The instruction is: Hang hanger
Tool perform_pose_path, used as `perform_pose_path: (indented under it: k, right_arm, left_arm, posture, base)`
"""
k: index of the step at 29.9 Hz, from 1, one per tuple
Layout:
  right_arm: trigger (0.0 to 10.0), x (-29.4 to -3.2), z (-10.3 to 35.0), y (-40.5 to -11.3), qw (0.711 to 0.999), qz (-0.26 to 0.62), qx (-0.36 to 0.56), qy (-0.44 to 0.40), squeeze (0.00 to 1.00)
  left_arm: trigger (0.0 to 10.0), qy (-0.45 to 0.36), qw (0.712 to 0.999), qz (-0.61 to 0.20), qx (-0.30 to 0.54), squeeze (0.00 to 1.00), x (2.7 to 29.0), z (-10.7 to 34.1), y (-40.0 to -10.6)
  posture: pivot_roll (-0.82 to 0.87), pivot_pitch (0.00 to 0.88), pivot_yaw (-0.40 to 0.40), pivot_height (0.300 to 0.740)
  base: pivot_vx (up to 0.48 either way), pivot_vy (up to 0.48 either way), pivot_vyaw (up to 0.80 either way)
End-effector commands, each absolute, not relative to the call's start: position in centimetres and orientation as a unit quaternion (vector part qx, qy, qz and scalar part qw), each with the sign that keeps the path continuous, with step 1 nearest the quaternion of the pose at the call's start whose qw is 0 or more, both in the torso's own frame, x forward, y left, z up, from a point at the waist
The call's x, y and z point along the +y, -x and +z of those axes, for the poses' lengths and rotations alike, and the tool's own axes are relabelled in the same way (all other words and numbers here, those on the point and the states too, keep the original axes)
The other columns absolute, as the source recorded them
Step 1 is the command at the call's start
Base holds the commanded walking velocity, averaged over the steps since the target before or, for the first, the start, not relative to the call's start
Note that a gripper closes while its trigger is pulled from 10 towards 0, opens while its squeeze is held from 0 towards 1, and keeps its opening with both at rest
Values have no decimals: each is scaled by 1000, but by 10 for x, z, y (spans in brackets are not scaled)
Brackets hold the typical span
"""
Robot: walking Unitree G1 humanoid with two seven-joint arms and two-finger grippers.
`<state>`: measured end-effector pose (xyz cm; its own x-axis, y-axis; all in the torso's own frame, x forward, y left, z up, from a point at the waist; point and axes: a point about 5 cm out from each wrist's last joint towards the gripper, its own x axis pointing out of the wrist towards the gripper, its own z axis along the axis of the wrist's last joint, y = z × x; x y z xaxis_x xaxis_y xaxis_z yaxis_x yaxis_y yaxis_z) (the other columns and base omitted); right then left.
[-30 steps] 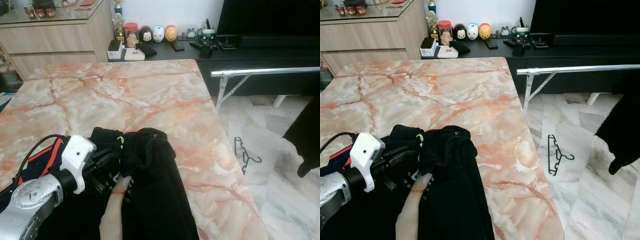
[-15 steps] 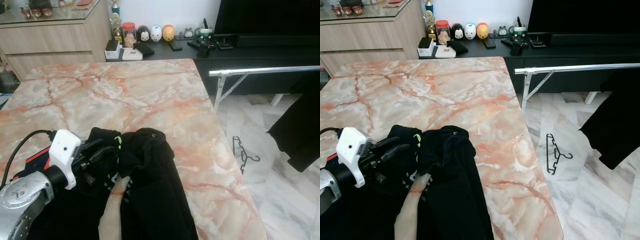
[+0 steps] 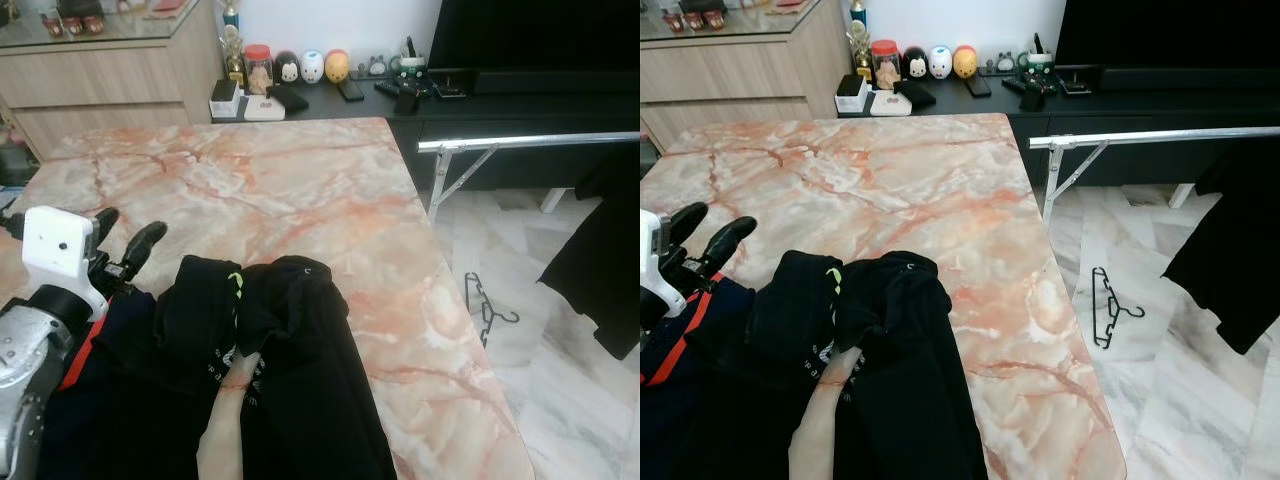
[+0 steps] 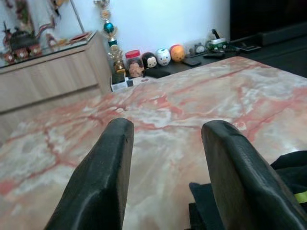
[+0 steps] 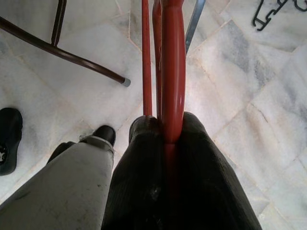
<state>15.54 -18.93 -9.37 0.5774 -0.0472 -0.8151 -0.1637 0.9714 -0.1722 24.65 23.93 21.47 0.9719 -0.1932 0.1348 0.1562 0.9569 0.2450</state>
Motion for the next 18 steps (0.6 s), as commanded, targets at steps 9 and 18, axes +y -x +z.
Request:
perform_pose_path:
  k: [9, 18]
  right_arm:
    - [10000, -189, -93, -155, 885, 30, 450, 115, 0]
    - [10000, -189, -92, -157, 888, 27, 444, 114, 0]
  left_arm:
    - [10000, -68, 991, -61, -102, 0, 187, 183, -246]
    - [10000, -59, 991, -45, -115, 0, 175, 181, -246]
  posture:
    - [86, 7, -20, 740]
    - [91, 16, -25, 740]
  base:
    - [0, 0, 0]
    - [0, 0, 0]
